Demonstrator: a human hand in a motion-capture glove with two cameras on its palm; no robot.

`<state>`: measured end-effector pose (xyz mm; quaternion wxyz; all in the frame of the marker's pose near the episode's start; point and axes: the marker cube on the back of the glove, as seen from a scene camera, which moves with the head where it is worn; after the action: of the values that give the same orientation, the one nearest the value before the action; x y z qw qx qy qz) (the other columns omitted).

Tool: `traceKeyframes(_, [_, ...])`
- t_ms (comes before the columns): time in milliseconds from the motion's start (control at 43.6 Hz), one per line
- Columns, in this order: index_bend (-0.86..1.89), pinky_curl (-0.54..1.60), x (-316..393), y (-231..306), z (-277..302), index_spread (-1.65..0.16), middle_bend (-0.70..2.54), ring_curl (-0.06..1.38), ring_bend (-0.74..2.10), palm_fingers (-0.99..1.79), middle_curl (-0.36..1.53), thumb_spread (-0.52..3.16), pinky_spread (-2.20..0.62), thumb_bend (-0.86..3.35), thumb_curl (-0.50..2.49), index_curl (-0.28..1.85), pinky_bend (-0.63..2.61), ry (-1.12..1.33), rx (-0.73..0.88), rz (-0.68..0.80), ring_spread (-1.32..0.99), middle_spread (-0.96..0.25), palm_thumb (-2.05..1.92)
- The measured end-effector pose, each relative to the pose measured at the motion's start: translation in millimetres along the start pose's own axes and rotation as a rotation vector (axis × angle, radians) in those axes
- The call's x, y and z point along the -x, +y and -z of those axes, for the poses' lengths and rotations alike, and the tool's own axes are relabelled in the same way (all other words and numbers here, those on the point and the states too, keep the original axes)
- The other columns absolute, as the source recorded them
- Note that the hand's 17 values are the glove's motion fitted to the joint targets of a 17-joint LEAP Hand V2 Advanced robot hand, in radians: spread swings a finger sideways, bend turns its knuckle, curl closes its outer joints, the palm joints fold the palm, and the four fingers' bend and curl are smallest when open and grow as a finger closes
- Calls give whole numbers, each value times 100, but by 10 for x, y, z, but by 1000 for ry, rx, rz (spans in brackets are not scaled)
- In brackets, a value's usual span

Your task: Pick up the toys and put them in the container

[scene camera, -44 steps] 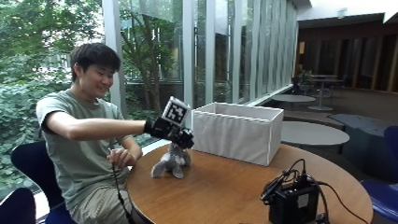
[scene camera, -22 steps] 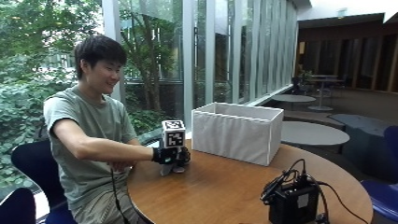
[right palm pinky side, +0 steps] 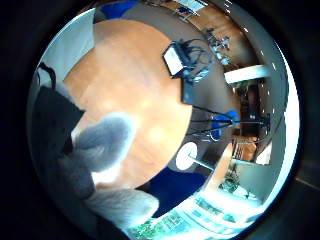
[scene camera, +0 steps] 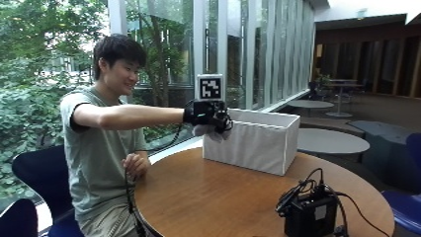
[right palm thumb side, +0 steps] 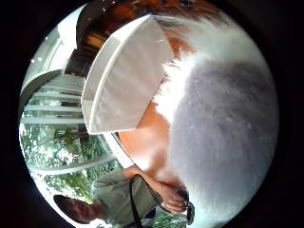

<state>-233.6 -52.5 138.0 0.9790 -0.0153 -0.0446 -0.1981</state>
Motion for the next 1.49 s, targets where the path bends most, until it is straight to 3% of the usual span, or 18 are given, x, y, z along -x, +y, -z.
traceKeyframes(252, [71, 51, 183, -328, 685, -39, 92, 67, 131, 109, 80, 62, -40, 10, 78, 43, 95, 65, -65, -6, -35, -30, 59])
traceKeyframes(412, [72, 52, 488, -597, 994, -40, 94, 68, 133, 107, 82, 58, -40, 8, 83, 49, 97, 76, -104, 80, -35, -29, 60])
traceKeyframes(527, [72, 53, 889, -869, 1165, -40, 94, 68, 134, 107, 82, 56, -40, 7, 86, 52, 97, 11, -121, -85, -35, -28, 60])
traceKeyframes(619, [72, 53, 1201, -1024, 1242, -40, 95, 68, 134, 106, 83, 55, -40, 6, 88, 56, 98, 77, -137, 69, -35, -28, 61])
traceKeyframes(779, [69, 53, 1970, -1346, 1305, -41, 96, 68, 135, 106, 84, 53, -40, 4, 92, 61, 98, 67, -141, 48, -34, -28, 61])
traceKeyframes(916, [67, 53, 2696, -1485, 1188, -41, 96, 67, 135, 105, 84, 52, -40, 3, 95, 66, 98, 130, -121, 245, -34, -27, 61])
traceKeyframes(1100, [63, 53, 3220, -1624, 1027, -42, 96, 67, 135, 105, 84, 51, -40, 1, 99, 73, 98, 159, -123, 324, -34, -27, 62])
traceKeyframes(1375, [56, 53, 3671, -1680, 875, -44, 95, 66, 136, 105, 84, 51, -40, -2, 102, 84, 100, 181, -68, 378, -34, -27, 61])
traceKeyframes(1489, [30, 55, 3324, -1592, 802, -42, 87, 66, 139, 88, 82, 60, -41, -5, 99, 83, 109, 281, 32, 327, -34, -27, 52])
